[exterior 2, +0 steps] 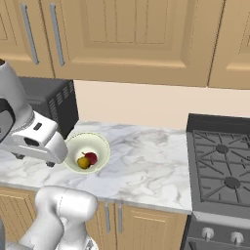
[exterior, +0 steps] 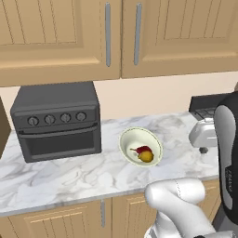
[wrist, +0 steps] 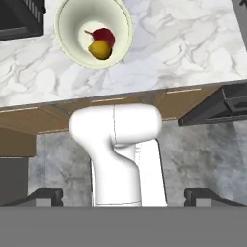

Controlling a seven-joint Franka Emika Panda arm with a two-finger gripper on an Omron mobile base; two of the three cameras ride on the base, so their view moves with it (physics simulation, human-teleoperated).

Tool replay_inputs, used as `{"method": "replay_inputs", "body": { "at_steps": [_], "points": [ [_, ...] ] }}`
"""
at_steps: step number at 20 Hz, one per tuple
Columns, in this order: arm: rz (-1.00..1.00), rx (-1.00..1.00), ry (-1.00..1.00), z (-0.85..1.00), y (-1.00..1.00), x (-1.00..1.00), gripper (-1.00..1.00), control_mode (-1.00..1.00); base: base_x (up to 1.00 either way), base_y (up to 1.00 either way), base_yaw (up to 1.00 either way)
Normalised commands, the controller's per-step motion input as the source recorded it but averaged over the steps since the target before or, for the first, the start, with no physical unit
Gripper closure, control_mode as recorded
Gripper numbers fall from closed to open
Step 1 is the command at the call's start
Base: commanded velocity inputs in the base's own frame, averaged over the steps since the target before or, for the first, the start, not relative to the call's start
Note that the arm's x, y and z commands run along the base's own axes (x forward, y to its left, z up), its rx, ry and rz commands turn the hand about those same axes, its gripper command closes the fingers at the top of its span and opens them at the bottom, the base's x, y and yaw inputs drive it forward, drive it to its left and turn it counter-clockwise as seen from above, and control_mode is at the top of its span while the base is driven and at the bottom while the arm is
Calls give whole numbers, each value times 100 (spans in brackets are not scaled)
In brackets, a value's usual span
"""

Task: Take the squash, pear, and lemon from the freezer and place them in the bowl on the counter.

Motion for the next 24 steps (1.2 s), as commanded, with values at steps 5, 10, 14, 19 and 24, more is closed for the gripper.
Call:
{"method": "replay_inputs", "body": {
  "at_steps": [5,10,14,19,24],
  "points": [
    [0,0,0,0,0,0,-100,100,-100,17,0],
    [0,0,0,0,0,0,-100,100,-100,94,0],
    [0,0,0,0,0,0,-100,100,-100,100,0],
    [0,0,0,0,0,0,-100,100,-74,100,0],
    [0,0,0,0,0,0,-100,100,-13,100,0]
  ]
}}
